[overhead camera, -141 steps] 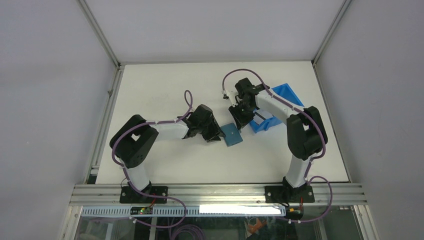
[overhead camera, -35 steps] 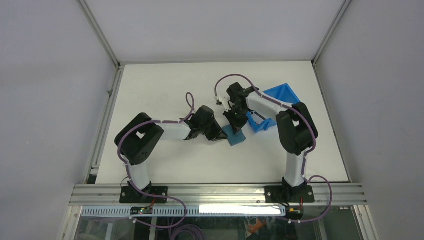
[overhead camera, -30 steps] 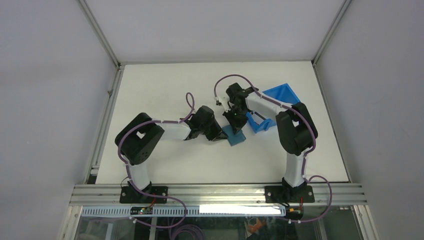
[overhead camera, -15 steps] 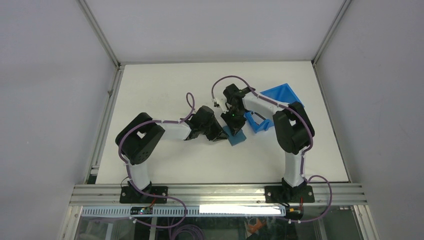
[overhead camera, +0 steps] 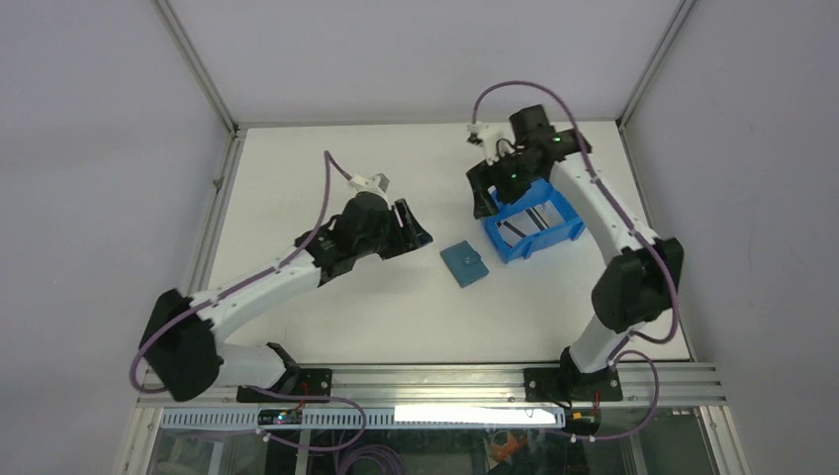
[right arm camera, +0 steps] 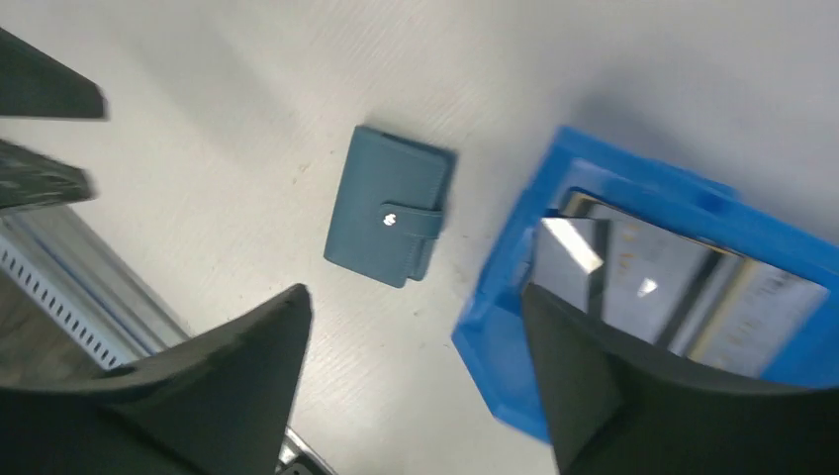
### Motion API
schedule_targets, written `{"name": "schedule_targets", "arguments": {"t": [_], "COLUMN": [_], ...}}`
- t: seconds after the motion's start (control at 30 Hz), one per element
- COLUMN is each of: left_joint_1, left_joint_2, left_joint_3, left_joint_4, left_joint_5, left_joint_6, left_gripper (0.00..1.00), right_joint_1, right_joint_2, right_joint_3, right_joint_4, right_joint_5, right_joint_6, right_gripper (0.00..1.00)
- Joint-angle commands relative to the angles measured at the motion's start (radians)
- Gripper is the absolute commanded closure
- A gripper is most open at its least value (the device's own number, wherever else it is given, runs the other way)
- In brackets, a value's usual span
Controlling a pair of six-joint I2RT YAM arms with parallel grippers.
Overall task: Put the credit cards into the card holder
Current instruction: Reset both arms
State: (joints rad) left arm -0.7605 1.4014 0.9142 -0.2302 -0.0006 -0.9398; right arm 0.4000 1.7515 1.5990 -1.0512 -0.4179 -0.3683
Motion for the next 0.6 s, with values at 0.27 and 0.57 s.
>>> {"name": "schedule_targets", "arguments": {"t": [0.27,0.57], "left_joint_1": [0.067,0.133], "left_joint_2": [-0.723,-0.856], "left_joint_3": [0.013,0.144], "left_joint_4": [-0.228,-0.418], "left_joint_5": [-0.294,-0.142], "left_joint_6": [0.276,0.205], "left_gripper": [0.01,0.01], "right_joint_1": [-0.522,-0.652], "right_joint_2": [-0.236,-0.424], "right_joint_3": [0.257,0.247], "right_joint_4": [0.007,0.098], "right_joint_5": [-0.238,-0.187], "right_joint_6": [0.303,0.315], "right_gripper": [0.02,0.02]}}
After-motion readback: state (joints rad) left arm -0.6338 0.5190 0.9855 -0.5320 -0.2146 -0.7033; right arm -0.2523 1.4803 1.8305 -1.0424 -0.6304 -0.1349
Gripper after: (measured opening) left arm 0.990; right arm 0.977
